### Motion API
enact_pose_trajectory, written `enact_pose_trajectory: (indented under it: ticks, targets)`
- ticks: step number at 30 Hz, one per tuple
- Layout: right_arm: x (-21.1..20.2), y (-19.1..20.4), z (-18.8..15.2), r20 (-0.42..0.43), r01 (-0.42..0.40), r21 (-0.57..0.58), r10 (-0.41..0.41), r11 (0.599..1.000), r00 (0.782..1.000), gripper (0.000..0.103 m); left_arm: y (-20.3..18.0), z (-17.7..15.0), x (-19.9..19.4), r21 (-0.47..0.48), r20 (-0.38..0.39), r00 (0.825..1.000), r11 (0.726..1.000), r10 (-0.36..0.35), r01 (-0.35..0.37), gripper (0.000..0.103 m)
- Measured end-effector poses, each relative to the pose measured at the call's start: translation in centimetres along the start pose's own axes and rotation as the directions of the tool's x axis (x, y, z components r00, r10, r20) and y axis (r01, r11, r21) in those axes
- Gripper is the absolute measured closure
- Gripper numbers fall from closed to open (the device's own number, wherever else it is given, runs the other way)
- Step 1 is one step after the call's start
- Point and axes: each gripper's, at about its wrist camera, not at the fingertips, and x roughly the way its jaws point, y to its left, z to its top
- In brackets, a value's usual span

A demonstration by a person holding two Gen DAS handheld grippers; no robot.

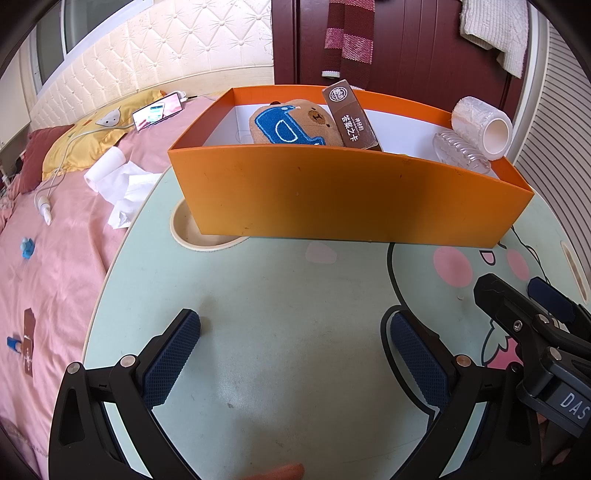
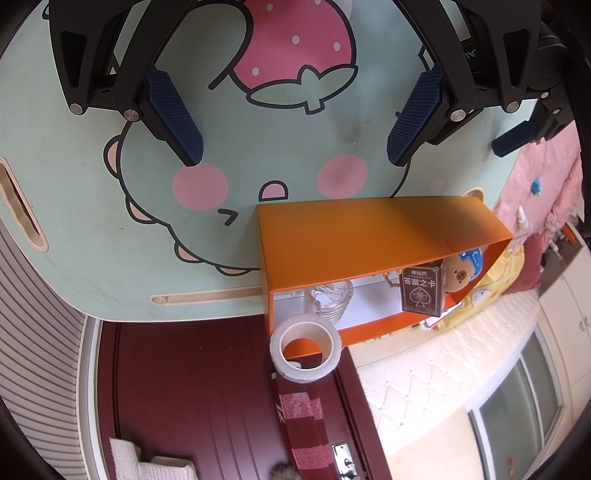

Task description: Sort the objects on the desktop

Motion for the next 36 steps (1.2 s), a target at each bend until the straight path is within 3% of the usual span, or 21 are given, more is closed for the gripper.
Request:
enact_pose_trajectory:
  ticks: [14,21,24,28,32,36]
  targets:
    - [-0.4,0.0,0.1,-0.003,-0.01,-0.002,0.01,1.0,1.0,0.003,0.1,-0.3,-0.1,0.001,-0.009,1.0,1.0,-0.003,0.003,0.0]
    - [-1.3,1.5,0.6,0.037,-0.056,-0.09,0.059,0.994,0.998,0.002,0.2,0.0,-0.4,0.001,-0.021,1.0,1.0,-0.006,0.006,0.0]
    - [-1.7,2.1,1.0,0.051,-0.02,-0.131,0.027,0.991,0.998,0.002,0.4,0.0,-0.8,-0.006,-0.017,1.0,1.0,-0.019,0.019,0.0]
    - [-2.1,2.2,1.6,0.05,-0.003,-0.174,0.012,0.985,0.999,0.003,0.7,0.0,-1.5,-0.022,0.019,0.999,0.999,-0.048,0.048,0.0]
    - [-2.5,1.7,2.3,0.022,-0.075,-0.188,0.081,0.979,0.996,0.003,1.0,0.5,-2.6,0.007,0.087,0.995,0.999,-0.046,0.045,0.0]
    - [-3.5,0.9,3.1,0.055,-0.092,-0.179,0.104,0.98,0.993,0.003,2.5,1.8,-4.2,0.003,0.145,0.985,0.995,-0.099,0.1,0.0]
